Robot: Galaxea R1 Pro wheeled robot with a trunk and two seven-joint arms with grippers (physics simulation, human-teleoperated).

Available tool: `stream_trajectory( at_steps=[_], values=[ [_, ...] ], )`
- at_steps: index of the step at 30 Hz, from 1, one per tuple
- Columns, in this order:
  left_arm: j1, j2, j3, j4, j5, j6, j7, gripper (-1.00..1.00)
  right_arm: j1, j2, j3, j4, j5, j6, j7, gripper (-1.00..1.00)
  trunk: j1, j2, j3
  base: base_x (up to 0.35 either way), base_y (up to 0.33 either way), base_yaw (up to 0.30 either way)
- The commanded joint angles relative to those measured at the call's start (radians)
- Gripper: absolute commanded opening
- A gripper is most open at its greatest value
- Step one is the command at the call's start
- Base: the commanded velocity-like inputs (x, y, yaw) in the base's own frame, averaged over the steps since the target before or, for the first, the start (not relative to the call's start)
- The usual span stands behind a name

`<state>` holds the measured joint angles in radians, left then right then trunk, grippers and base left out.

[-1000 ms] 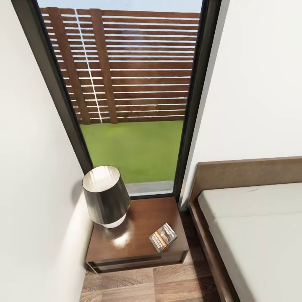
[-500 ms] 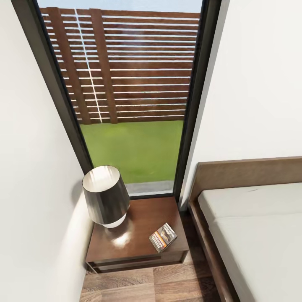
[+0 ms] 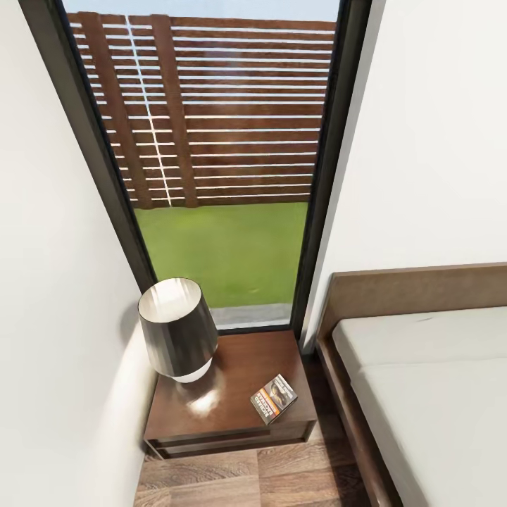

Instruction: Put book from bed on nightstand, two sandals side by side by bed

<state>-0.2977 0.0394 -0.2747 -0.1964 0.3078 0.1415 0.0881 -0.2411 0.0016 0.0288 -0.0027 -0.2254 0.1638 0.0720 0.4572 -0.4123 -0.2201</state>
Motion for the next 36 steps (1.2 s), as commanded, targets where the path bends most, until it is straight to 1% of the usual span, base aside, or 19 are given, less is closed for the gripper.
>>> stream_trajectory(
  at_steps=[1, 14, 21, 36],
  values=[
    [0.003, 0.001, -0.008, -0.003, 0.01, 0.006, 0.005, 1.0, -0.001, 0.0, 0.003, 0.0, -0.008, 0.003, 0.002, 1.0, 0.0, -0.002, -0.002, 0.0, 0.0, 0.0],
    [0.056, 0.001, -0.008, -0.003, 0.011, 0.006, 0.005, 1.0, 0.0, 0.0, 0.003, 0.0, -0.008, 0.003, 0.002, 1.0, 0.0, -0.002, -0.002, 0.0, 0.0, 0.0],
    [0.068, 0.001, -0.008, -0.003, 0.011, 0.006, 0.005, 1.0, 0.0, 0.0, 0.003, 0.0, -0.008, 0.003, 0.002, 1.0, 0.0, -0.002, -0.002, 0.0, 0.0, 0.0],
    [0.072, 0.001, -0.008, -0.003, 0.011, 0.006, 0.005, 1.0, 0.0, 0.0, 0.003, 0.0, -0.008, 0.003, 0.002, 1.0, 0.0, -0.002, -0.002, 0.0, 0.0, 0.0]
  ],
)
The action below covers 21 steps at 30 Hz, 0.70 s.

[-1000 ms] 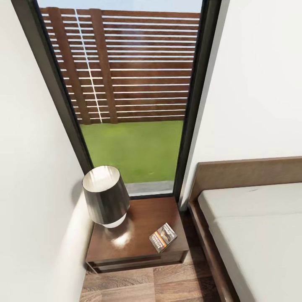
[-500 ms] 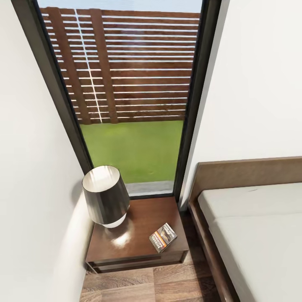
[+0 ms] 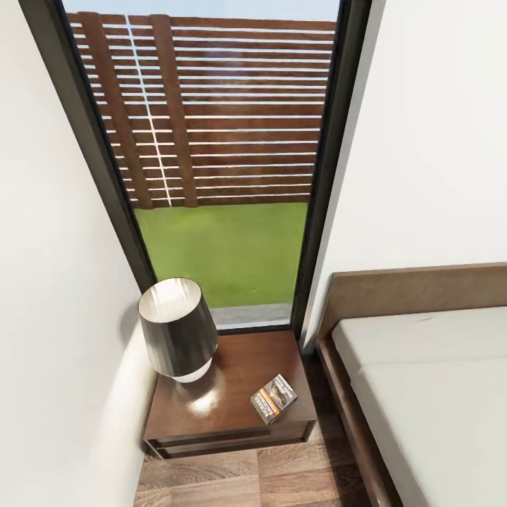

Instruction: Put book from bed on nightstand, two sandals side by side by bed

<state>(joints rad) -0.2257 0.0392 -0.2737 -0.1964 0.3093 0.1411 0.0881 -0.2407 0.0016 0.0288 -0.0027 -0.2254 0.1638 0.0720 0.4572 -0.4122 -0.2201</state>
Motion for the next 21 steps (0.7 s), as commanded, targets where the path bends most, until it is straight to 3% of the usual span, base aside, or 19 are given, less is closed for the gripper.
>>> stream_trajectory(
  at_steps=[1, 21],
  values=[
    [0.0, 0.001, -0.009, -0.003, 0.01, 0.006, 0.006, 1.0, -0.001, 0.0, 0.003, 0.0, -0.008, 0.003, 0.002, 1.0, 0.0, -0.002, -0.002, 0.0, 0.0, 0.0],
    [0.0, 0.001, -0.009, -0.003, 0.01, 0.006, 0.006, 1.0, -0.001, 0.0, 0.003, 0.0, -0.008, 0.003, 0.002, 1.0, 0.0, -0.002, -0.002, 0.0, 0.0, 0.0]
  ],
)
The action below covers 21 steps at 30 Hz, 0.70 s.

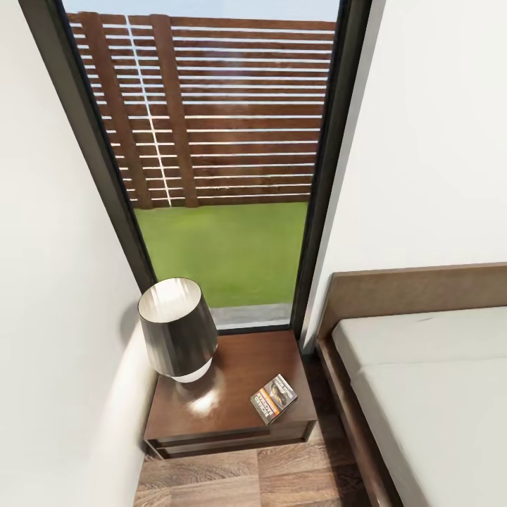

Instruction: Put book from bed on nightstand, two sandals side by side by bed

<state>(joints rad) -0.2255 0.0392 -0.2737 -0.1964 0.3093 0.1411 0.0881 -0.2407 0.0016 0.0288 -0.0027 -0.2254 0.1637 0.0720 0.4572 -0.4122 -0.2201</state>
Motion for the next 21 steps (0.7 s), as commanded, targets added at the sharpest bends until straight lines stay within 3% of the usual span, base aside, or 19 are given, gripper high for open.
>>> stream_trajectory(
  at_steps=[1, 21],
  values=[
    [0.0, 0.001, -0.009, -0.003, 0.01, 0.006, 0.006, 1.0, -0.001, 0.0, 0.003, 0.0, -0.008, 0.003, 0.002, 1.0, 0.0, -0.002, -0.002, 0.0, 0.0, 0.0],
    [0.0, 0.001, -0.009, -0.003, 0.01, 0.006, 0.006, 1.0, -0.001, 0.0, 0.003, 0.0, -0.008, 0.004, 0.002, 1.0, 0.0, -0.002, -0.002, 0.0, 0.0, 0.0]
  ],
)
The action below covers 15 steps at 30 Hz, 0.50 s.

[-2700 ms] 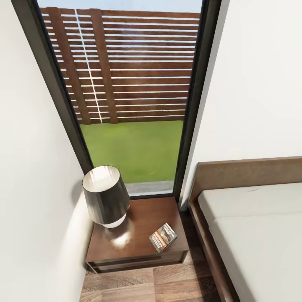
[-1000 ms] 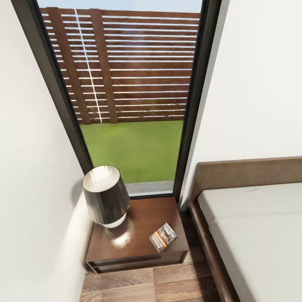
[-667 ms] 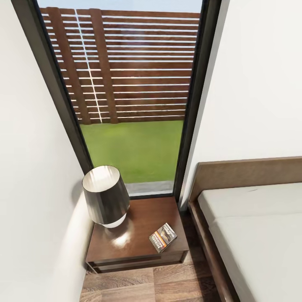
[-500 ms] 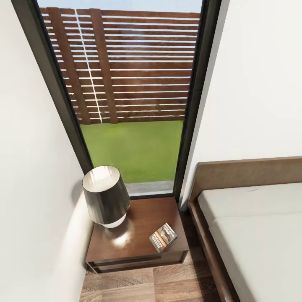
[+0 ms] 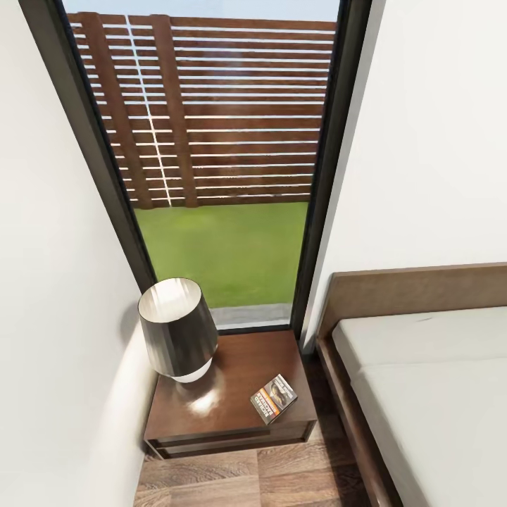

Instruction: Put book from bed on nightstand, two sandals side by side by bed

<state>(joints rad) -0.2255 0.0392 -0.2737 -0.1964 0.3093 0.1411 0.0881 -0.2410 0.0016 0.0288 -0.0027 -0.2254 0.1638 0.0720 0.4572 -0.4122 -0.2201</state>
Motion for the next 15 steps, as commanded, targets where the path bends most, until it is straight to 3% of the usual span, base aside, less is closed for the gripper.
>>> stream_trajectory(
  at_steps=[1, 15],
  values=[
    [0.0, 0.001, -0.009, -0.003, 0.01, 0.006, 0.006, 1.0, -0.001, 0.0, 0.003, 0.0, -0.008, 0.003, 0.002, 1.0, 0.0, -0.002, -0.002, 0.0, 0.0, 0.0],
    [0.0, 0.001, -0.009, -0.003, 0.01, 0.006, 0.006, 1.0, -0.001, 0.0, 0.003, 0.0, -0.008, 0.003, 0.002, 1.0, 0.0, -0.002, -0.002, 0.0, 0.0, 0.0]
  ],
)
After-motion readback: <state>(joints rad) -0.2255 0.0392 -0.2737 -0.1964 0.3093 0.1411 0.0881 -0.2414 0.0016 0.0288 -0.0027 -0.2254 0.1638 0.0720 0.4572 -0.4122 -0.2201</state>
